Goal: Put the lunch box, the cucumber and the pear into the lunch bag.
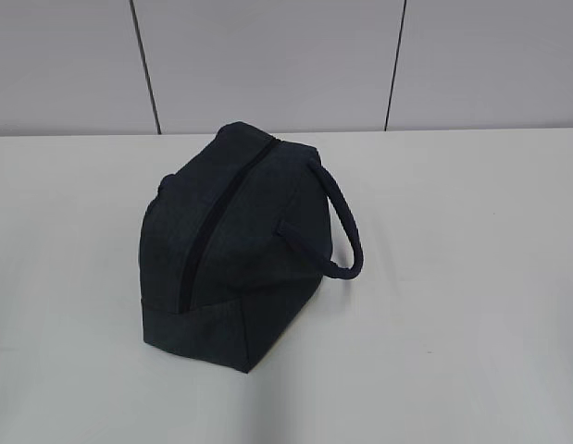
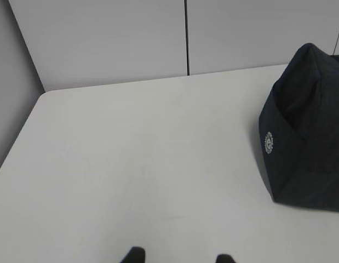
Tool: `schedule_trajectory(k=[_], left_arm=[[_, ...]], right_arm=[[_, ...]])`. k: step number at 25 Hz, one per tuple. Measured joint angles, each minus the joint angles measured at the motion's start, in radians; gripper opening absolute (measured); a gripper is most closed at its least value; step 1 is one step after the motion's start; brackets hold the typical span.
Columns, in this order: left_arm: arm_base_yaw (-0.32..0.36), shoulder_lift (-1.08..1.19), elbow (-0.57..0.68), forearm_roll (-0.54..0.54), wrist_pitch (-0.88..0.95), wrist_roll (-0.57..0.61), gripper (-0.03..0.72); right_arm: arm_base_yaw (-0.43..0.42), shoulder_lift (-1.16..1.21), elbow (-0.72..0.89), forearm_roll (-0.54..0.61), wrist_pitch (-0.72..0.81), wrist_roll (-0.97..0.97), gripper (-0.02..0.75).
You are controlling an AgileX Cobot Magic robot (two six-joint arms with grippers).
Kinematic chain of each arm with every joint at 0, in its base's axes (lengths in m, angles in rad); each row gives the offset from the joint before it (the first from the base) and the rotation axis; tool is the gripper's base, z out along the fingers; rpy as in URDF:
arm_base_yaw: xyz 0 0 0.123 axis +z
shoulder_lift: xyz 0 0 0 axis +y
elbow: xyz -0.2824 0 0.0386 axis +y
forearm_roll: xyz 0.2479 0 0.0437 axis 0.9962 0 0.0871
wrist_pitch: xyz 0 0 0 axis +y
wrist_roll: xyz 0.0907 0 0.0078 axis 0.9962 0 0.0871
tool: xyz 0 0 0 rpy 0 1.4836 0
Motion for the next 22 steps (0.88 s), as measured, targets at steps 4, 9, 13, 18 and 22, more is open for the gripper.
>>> schedule_trajectory(k=[4, 9, 13, 18, 22], left_arm=[[0.000, 0.000, 0.000, 0.000, 0.000, 0.000, 0.241], [0.000, 0.000, 0.000, 0.000, 0.000, 0.000, 0.241], [0.000, 0.000, 0.000, 0.000, 0.000, 0.000, 0.241], [0.000, 0.000, 0.000, 0.000, 0.000, 0.000, 0.241], [0.000, 0.000, 0.000, 0.000, 0.000, 0.000, 0.241]], right_arm=[[0.000, 0.000, 0.000, 0.035, 0.000, -0.069, 0.443], [0.000, 0.000, 0.000, 0.043, 0.000, -0.083, 0.443], [0.000, 0.000, 0.000, 0.043, 0.000, -0.084, 0.443], [0.000, 0.000, 0.000, 0.043, 0.000, -0.084, 0.443], [0.000, 0.000, 0.000, 0.043, 0.000, -0.084, 0.443]])
